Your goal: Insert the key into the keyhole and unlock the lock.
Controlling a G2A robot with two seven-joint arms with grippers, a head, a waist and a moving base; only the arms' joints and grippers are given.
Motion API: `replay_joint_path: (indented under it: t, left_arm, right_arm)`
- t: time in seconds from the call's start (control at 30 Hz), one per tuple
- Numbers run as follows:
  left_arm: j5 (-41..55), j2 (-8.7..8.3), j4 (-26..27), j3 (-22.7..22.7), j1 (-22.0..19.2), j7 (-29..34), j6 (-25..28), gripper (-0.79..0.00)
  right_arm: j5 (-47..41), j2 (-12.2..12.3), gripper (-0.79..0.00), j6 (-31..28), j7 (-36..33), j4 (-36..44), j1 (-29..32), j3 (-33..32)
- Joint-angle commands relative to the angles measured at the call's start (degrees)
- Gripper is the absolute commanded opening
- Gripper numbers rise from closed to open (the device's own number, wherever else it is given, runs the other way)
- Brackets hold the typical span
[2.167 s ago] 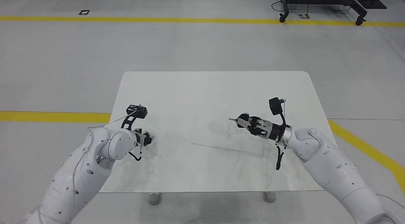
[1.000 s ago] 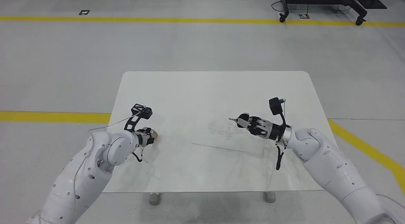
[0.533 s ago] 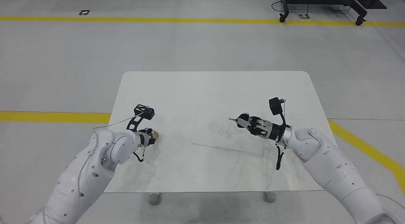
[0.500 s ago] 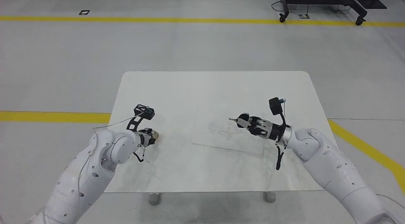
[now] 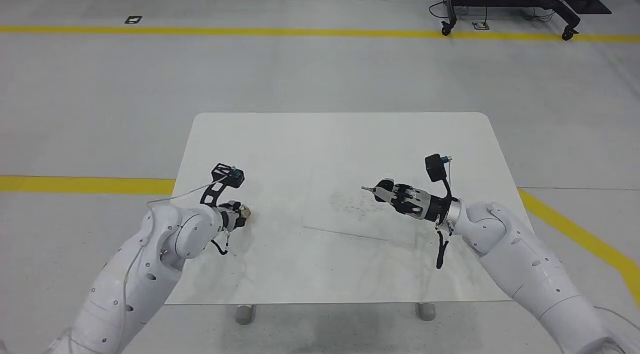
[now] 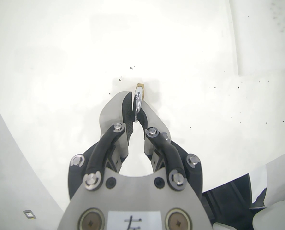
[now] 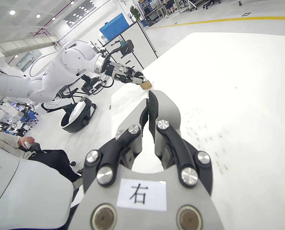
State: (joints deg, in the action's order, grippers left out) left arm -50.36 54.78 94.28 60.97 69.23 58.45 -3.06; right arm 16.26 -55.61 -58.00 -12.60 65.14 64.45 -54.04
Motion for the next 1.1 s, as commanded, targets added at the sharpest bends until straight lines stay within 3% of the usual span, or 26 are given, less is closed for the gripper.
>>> replay_joint_path:
  t: [0.0,0.13,0.23,0.4,0.57,0.73,1.07]
  left_arm:
    - [0.04,0.12,-0.32,-0.14,-0.07,0.07,0.10,-0.739]
    - [-0.05,0.31,-0.65,-0.31,-0.16,0.19,0.29,-0.585]
    - [-0.38,0.39,-0.62,-0.26,-0.11,0.25,0.33,-0.539]
    - [-0.61,0.49,-0.20,0.11,0.19,0.19,0.31,-0.526]
    - [-0.85,0.64,-0.16,0.32,0.19,-0.05,0.41,-0.566]
    - [-1.29,0.90,-0.09,0.05,-0.31,0.16,0.44,-0.785]
    - [-2.14,1.53,-1.13,-0.70,-1.77,0.16,0.71,-0.785]
  right_arm:
    - [0.00,0.00,-0.785,0.00,0.00,0.00,0.00,0.00]
    - [0.00,0.00,-0.785,0.00,0.00,0.00,0.00,0.00]
    - [0.00,0.00,-0.785,0.00,0.00,0.00,0.00,0.00]
    - [0.00,0.00,-0.785,0.00,0.00,0.00,0.00,0.00]
    - [0.00,0.00,-0.785,0.00,0.00,0.00,0.00,0.00]
    - [0.00,0.00,-0.785,0.00,0.00,0.00,0.00,0.00]
    - [0.00,0.00,-0.785,0.00,0.00,0.00,0.00,0.00]
